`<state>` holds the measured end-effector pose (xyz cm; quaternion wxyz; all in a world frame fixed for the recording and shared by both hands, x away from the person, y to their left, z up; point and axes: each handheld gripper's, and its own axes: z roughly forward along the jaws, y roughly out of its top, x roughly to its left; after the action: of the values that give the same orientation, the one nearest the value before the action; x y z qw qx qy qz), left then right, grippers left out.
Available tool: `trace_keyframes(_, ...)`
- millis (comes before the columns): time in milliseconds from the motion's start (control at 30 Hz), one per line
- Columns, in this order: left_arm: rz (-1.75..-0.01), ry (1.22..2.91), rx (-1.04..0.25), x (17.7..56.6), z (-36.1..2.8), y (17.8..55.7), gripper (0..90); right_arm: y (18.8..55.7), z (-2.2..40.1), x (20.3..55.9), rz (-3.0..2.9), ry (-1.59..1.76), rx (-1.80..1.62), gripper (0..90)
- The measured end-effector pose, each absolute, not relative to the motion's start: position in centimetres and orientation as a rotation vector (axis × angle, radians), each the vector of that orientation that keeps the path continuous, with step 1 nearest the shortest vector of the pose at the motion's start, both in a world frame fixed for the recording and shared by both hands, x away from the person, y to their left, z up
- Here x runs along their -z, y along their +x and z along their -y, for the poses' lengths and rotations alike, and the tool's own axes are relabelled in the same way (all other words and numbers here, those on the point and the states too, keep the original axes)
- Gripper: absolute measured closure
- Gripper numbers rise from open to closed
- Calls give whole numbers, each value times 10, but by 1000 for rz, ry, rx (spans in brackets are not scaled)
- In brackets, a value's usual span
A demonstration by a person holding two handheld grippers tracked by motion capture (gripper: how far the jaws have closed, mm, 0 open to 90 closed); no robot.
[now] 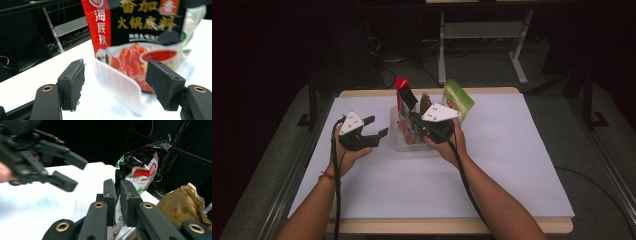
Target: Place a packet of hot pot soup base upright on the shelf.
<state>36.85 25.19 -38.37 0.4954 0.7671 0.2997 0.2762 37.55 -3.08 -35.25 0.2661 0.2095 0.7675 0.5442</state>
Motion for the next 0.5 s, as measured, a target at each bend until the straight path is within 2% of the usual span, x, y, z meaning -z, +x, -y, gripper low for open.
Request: trace_keyframes(500, -695, 1979, -632, 406, -267, 319, 268, 375, 33, 351, -2081, 571, -1442, 820)
